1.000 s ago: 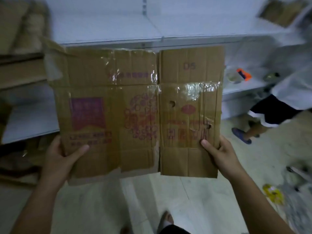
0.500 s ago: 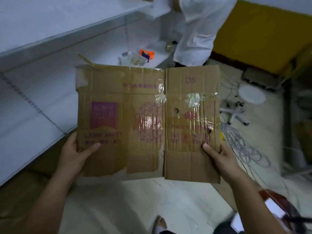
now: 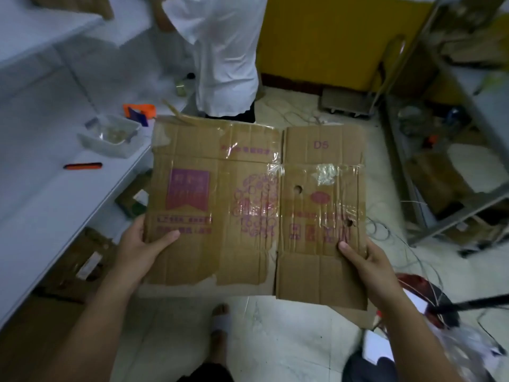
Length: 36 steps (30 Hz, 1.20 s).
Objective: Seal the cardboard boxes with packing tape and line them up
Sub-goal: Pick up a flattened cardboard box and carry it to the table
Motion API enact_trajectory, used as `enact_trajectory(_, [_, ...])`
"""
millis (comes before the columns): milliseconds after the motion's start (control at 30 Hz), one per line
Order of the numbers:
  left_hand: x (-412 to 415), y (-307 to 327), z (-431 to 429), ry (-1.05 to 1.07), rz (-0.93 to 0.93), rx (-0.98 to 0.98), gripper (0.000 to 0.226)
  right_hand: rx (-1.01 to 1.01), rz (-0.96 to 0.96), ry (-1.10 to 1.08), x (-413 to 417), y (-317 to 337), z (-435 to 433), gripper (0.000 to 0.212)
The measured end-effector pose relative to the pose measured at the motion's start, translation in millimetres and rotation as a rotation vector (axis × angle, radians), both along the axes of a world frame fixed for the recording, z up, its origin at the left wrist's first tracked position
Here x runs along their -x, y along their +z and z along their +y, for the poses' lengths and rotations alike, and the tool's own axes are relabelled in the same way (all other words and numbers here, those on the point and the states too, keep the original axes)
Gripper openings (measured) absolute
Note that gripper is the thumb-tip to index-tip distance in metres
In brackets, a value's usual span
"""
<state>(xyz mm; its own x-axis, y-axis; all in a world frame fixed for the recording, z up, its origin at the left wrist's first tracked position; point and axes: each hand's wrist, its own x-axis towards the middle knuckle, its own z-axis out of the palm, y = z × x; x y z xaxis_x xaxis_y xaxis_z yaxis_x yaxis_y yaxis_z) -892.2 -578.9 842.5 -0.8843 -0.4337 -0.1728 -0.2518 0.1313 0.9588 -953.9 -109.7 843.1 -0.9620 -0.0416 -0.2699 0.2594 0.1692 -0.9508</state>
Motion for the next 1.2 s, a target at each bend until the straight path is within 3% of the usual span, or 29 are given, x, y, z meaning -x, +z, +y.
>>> enact_trajectory(300, [209.6,-19.3,-13.4,-0.219,-0.002,-0.021,0.057,-0.100,0.000,-0.200,98.8,7.6,-10.7,0.014])
enact_trajectory(733, [434.2,-13.1,68.4,-0.398,0.014,-0.036,0.040,-0.038,-0.014,-0.369,254.7,-4.6,58.9,0.026])
enact_trajectory(933, [530.7,-11.6,125.1,-0.378,-0.003,-0.003,0.046,-0.010,-0.008,-0.368,357.0,-5.3,116.5,0.017])
enact_trajectory(1200, [646.6,-14.2,169.4,-0.356,-0.018,0.018,0.052,0.001,-0.007,-0.343,487.4,-2.5,164.4,0.028])
